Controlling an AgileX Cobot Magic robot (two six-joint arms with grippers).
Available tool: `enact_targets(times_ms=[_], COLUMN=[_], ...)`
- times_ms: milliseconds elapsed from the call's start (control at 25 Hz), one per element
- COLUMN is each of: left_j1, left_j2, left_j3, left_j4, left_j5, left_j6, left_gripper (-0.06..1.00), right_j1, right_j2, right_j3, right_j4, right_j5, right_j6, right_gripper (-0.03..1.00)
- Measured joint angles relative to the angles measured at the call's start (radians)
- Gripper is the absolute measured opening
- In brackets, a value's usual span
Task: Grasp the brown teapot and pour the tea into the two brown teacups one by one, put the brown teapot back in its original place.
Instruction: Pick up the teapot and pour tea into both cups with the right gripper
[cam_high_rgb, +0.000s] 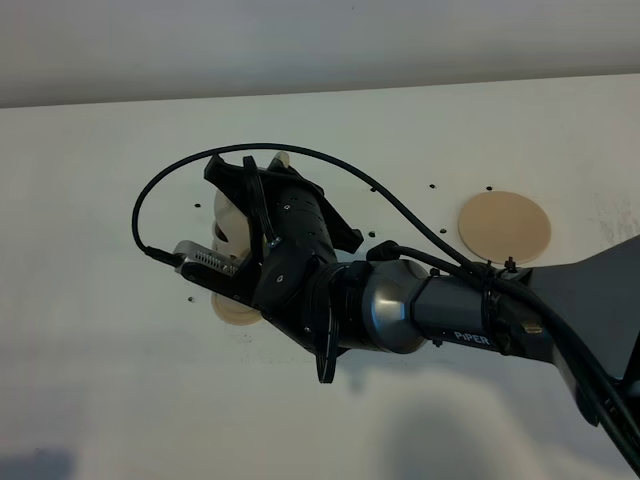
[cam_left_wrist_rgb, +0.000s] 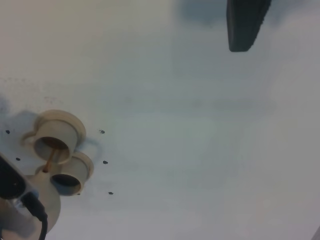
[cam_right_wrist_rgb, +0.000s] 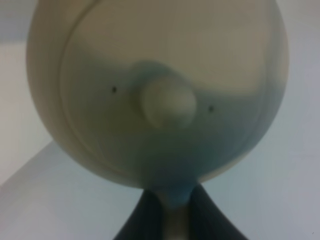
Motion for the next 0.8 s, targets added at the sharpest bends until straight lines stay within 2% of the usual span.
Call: enact_targets(times_ms=[800], left_j1=[0.0], left_j2=[0.0], left_j3=[0.0], left_j4=[0.0], left_j5=[0.0], left_j6=[0.0], left_gripper=[0.61], right_j1=[-0.014], right_j2=[0.0], right_j3=[0.0], right_j4=[-0.002], right_j5=[-0.009], right_j6=[-0.018], right_gripper=[0.13])
